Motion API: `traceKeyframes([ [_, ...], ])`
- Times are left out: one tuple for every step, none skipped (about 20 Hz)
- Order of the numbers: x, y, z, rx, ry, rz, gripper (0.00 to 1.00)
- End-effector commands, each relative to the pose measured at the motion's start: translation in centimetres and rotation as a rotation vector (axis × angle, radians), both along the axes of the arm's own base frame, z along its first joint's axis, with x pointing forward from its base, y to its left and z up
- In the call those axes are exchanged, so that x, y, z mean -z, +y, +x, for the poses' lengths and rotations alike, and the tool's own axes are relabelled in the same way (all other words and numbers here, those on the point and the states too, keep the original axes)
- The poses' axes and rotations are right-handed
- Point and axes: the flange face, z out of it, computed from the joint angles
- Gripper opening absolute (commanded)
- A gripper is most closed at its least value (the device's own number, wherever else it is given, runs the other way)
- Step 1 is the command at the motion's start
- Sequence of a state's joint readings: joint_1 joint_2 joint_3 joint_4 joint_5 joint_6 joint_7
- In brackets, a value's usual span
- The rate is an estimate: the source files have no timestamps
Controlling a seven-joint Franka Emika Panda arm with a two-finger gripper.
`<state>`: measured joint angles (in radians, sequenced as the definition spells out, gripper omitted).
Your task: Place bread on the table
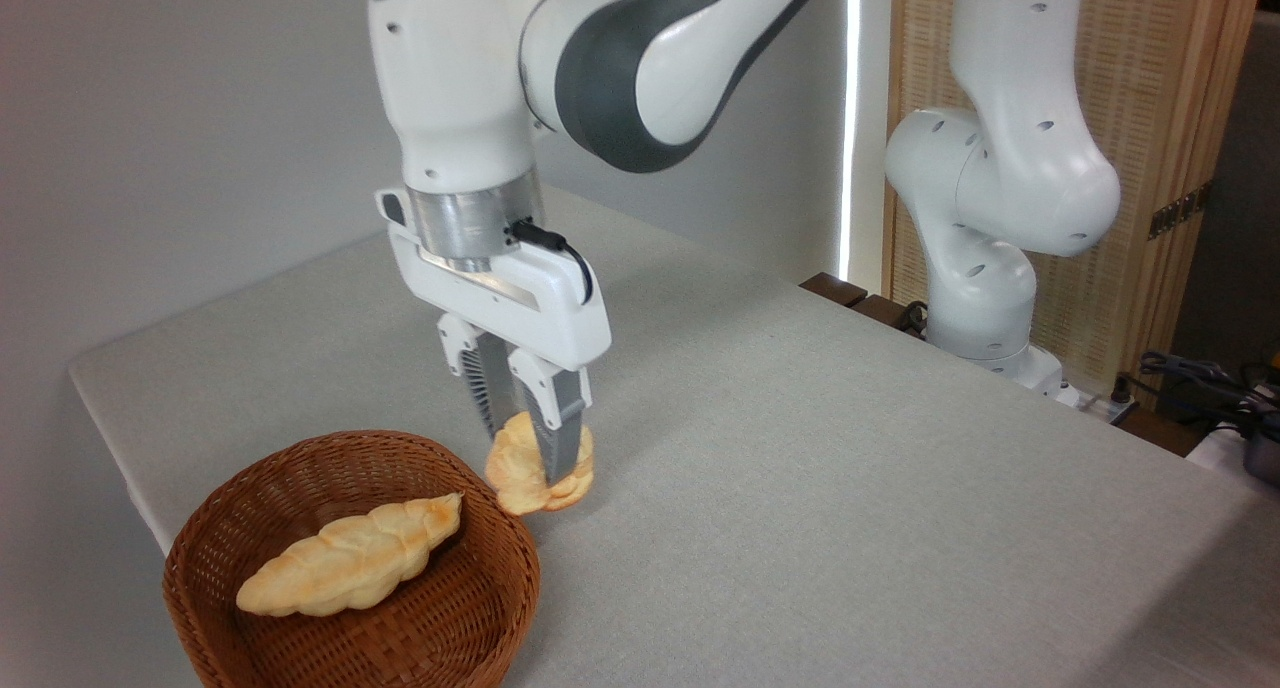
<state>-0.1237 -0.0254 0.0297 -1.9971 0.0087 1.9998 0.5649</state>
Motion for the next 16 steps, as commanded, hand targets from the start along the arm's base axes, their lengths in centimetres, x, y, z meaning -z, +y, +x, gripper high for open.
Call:
traceKeyframes([
  [1.5,-1.8,-2.0,0.024,0.042,-0.013,1.00],
  [1.7,-1.9,-1.9,0.026,0.042,-0.013,1.00],
  [1.8,-1.8,-1.8,0.024,0.041,-0.013,1.00],
  [1.8,-1.9,-1.8,0.026,0.036,-0.013,1.00],
  [1.9,-2.0,-1.7,0.027,0.038,-0.013,1.00],
  [1.9,-2.0,-1.7,0.027,0.038,-0.013,1.00],
  [1.9,-2.0,-1.7,0.027,0.038,-0.013,1.00],
  [1.8,-2.0,-1.7,0.027,0.036,-0.013,1.00],
  [1.8,-2.0,-1.7,0.027,0.035,-0.015,1.00],
  [1.6,-2.0,-1.6,0.027,0.032,-0.015,1.00],
  [1.3,-2.0,-1.6,0.027,0.025,-0.015,1.00],
  [1.0,-2.0,-1.5,0.031,0.017,-0.010,1.00],
  [0.5,-1.8,-1.3,0.029,0.005,-0.010,1.00],
  [-0.6,-1.7,-0.9,0.025,-0.016,-0.014,1.00],
  [-1.4,-1.7,-0.6,0.022,-0.034,-0.020,1.00],
  [-2.5,-1.7,-0.2,0.022,-0.055,-0.024,1.00],
])
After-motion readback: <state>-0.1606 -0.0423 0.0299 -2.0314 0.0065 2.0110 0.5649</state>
